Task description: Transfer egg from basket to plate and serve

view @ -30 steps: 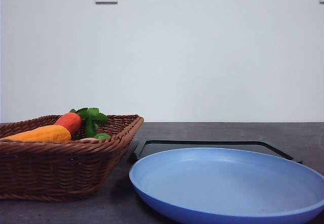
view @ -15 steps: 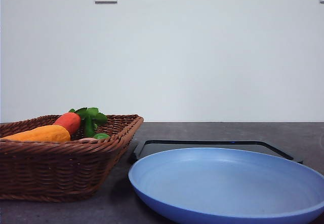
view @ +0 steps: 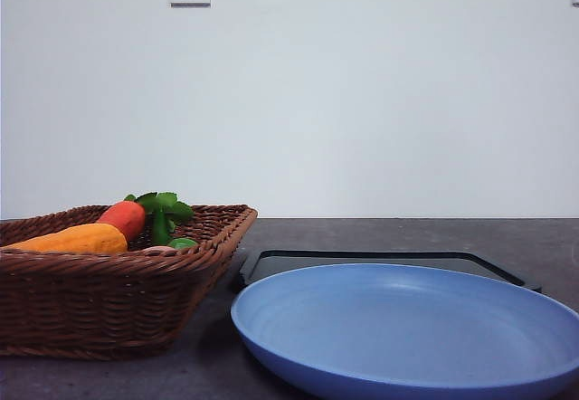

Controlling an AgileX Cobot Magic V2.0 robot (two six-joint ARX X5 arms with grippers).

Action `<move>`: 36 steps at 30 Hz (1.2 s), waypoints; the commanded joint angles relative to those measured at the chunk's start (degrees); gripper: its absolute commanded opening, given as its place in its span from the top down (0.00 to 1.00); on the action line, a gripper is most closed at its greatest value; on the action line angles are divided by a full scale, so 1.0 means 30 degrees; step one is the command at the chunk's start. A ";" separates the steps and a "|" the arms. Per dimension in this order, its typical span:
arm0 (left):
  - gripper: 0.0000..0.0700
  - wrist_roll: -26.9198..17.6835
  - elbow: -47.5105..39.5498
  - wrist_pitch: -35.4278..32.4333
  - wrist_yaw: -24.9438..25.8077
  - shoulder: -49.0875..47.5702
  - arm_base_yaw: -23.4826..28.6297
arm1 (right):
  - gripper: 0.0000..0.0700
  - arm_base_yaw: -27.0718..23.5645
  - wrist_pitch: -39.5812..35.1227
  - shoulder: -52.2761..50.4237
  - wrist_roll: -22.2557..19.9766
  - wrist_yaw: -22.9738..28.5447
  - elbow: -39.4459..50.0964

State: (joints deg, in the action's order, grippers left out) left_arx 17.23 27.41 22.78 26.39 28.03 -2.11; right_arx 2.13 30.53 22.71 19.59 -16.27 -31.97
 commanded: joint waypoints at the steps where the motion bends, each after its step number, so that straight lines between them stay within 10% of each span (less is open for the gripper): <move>1: 1.00 -0.1044 0.0792 0.0521 0.0667 0.1094 -0.0143 | 1.00 -0.0022 0.0553 0.1159 -0.0959 -0.0872 -0.0840; 11: 0.99 -0.2086 0.3064 0.3013 0.3320 0.6270 -0.1528 | 0.99 -0.0010 0.3941 0.7116 -0.3488 -0.4744 -0.2751; 17: 0.70 -0.1393 0.3100 0.2564 0.3338 0.7181 -0.2090 | 0.68 0.0363 0.5084 1.0203 -0.3941 -0.4892 -0.2663; 21: 0.56 -0.0793 0.3100 0.1876 0.3338 0.7228 -0.2208 | 0.68 0.0633 0.4539 1.1999 -0.4012 -0.4627 -0.2240; 36: 0.56 -0.0458 0.3100 0.1402 0.3338 0.7229 -0.2237 | 0.70 0.3242 -0.0018 1.7673 -0.2699 -0.4745 -0.1296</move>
State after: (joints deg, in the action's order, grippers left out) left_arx 15.86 35.64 27.43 36.01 49.21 -8.67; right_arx 11.39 31.35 74.63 9.93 -30.26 -35.83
